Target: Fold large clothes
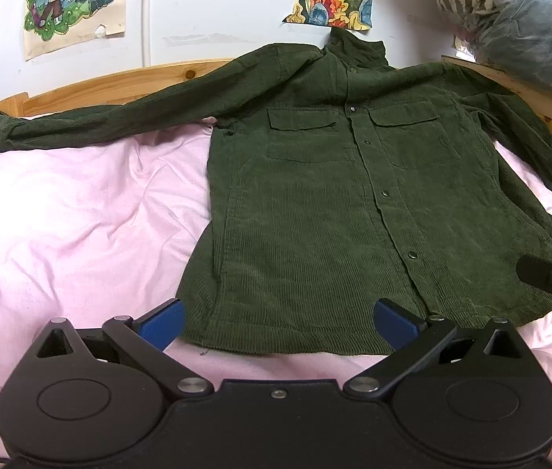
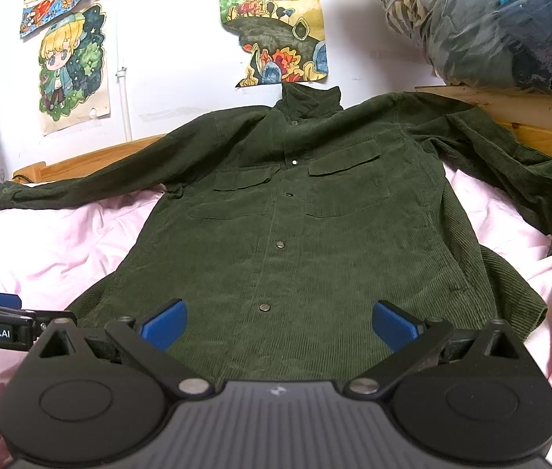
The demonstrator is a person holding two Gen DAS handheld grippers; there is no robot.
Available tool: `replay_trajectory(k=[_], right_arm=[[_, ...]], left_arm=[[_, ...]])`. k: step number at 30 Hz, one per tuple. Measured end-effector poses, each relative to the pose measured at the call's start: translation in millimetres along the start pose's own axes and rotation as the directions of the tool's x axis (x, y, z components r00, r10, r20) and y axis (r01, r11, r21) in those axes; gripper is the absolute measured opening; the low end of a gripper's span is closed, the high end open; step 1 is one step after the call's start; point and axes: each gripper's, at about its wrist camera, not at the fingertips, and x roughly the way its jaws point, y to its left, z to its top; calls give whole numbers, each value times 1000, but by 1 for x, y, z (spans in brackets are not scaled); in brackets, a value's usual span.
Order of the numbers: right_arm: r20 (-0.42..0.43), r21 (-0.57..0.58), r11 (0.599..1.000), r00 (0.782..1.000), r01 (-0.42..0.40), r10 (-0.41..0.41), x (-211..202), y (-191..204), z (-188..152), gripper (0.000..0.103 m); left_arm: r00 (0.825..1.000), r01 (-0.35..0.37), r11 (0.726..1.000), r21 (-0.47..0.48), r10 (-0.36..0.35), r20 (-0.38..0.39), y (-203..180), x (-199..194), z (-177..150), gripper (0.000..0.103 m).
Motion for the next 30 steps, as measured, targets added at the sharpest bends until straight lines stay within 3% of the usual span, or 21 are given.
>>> replay_trajectory(k=[30], right_arm=[[-3,2,1000,1000,-2,2,0,0,-2,103]], left_arm=[[1000,5,1000,-7,-5,-13,-1,0,-1,102]])
